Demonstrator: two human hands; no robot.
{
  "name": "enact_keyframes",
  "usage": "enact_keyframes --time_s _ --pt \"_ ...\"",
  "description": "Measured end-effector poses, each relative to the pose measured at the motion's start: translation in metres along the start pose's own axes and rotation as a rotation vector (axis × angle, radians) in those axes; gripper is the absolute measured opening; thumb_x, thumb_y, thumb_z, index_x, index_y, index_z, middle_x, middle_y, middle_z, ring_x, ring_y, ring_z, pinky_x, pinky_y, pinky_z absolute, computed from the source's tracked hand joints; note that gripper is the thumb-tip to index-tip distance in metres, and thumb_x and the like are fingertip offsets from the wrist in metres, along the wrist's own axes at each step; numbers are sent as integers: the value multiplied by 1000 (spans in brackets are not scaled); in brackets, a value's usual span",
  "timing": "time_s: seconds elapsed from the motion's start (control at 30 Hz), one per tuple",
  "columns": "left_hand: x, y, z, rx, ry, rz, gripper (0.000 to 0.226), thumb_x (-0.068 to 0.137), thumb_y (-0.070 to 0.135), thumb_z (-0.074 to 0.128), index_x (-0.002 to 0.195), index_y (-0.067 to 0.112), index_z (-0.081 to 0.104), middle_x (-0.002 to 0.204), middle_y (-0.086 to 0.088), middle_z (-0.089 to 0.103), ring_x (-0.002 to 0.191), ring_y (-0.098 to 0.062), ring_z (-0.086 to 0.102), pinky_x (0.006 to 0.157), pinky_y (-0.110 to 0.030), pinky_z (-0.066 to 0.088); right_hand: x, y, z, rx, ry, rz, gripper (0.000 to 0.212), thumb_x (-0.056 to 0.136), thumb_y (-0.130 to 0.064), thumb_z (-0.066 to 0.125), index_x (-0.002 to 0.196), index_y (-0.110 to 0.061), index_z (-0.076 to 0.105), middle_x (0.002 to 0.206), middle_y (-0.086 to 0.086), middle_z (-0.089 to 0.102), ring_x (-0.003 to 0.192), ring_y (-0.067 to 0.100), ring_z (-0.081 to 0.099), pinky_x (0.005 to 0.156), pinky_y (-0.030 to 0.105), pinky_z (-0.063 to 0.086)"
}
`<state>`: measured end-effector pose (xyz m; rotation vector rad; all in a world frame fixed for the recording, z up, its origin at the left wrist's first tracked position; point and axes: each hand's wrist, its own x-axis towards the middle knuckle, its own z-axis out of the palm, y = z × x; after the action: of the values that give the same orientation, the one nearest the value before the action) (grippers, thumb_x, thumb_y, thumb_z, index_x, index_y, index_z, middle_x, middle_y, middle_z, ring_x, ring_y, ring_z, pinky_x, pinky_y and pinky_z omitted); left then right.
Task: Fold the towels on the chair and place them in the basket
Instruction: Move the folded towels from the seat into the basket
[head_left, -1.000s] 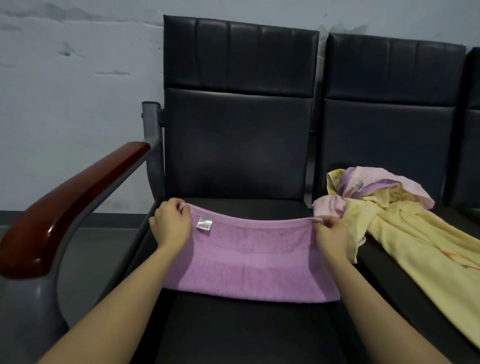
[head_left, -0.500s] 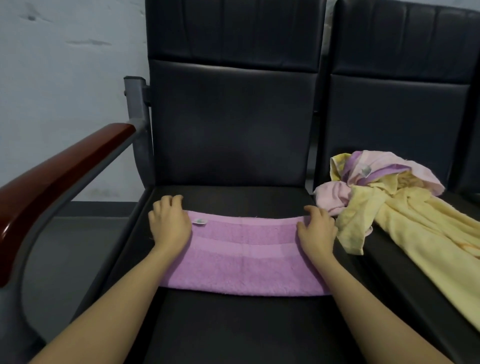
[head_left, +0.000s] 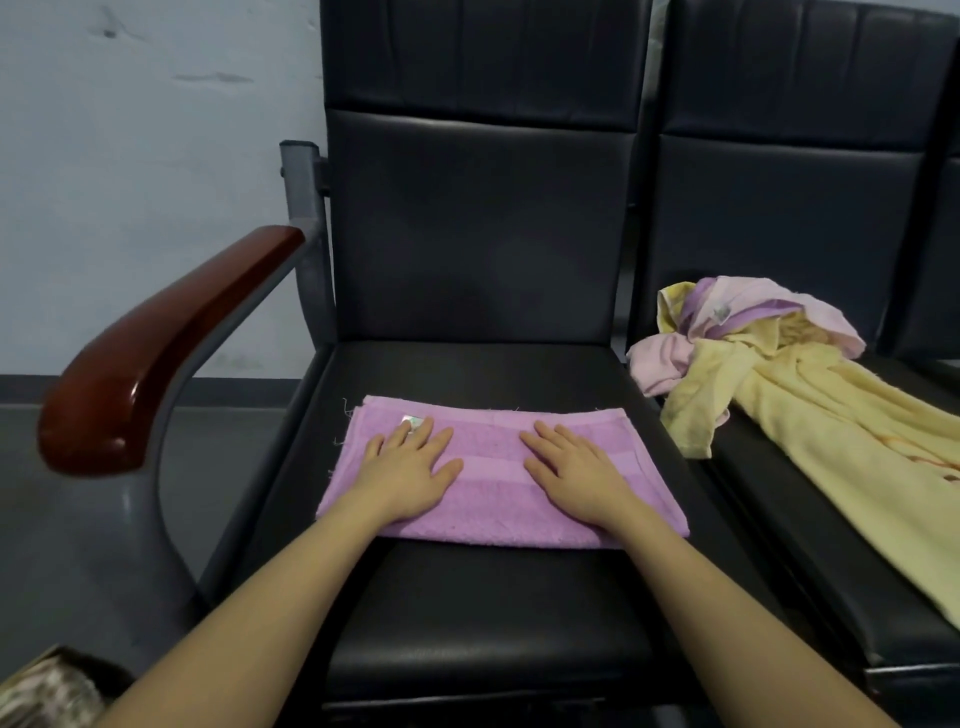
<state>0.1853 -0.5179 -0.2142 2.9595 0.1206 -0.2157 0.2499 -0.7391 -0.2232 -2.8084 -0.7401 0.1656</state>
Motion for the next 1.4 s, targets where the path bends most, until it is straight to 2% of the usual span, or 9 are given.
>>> enact_keyframes --time_s 0.3,0.4,0.5,0.7,0.83,0.97,1.13,1.3,1.4 --pt "-64 -7 0 -18 43 34 55 99 53 28 150 39 17 161 8 -1 147 -19 -1 116 -41 2 -44 -20 6 19 93 -62 47 100 -42 40 144 -28 41 154 -4 33 142 18 28 117 36 20" --pt "-68 -19 -6 -90 176 -80 50 99 50 31 147 43 24 160 4 6 145 -27 9 114 -46 10 -44 -28 6 4 158 -74 43 99 -41 42 139 -25 49 148 -2 42 135 20 39 112 36 28" --pt "-70 -31 -9 -88 234 -255 49 99 44 34 147 35 27 150 -11 31 133 -35 32 108 -45 25 -40 -40 3 57 191 -126 37 99 -35 45 132 -21 56 142 0 49 127 23 46 107 36 33" --pt "-74 -45 -4 -325 347 -344 48 96 30 49 142 28 38 134 -15 47 123 -37 42 101 -47 34 -36 -58 2 91 143 -266 37 98 -20 49 135 -18 54 147 0 44 133 19 42 110 32 32" --pt "-72 -46 1 -291 355 -359 42 96 27 52 137 27 45 132 -12 50 121 -36 42 101 -42 29 -35 -59 6 14 23 -264 47 101 -35 42 147 -28 38 157 -7 27 144 11 24 116 27 18" --pt "-69 -44 0 -396 493 -318 32 97 13 46 126 18 56 123 -11 53 113 -33 50 98 -39 32 -31 -65 15 -101 -66 -212 50 104 -41 22 153 -34 13 161 -12 4 148 8 3 119 31 2" --pt "-73 -48 -6 -482 587 -218 33 95 7 45 125 9 60 116 -14 51 103 -33 56 91 -36 44 -25 -84 25 -112 -30 -193 50 104 -41 17 153 -34 11 161 -12 4 148 9 3 118 33 1" --pt "-79 -39 -26 -564 759 -124 25 92 6 57 114 7 68 107 -9 59 94 -18 57 83 -14 35 -20 -88 27 3 26 -217 49 103 -38 31 151 -29 27 160 -9 18 147 11 14 119 34 7" --pt "-80 -20 -40 -574 828 3 24 88 3 62 110 6 70 106 -9 63 90 -14 57 85 -14 39 -15 -89 23 477 110 -203 36 95 -20 55 130 -14 57 139 3 52 129 16 48 113 38 32"
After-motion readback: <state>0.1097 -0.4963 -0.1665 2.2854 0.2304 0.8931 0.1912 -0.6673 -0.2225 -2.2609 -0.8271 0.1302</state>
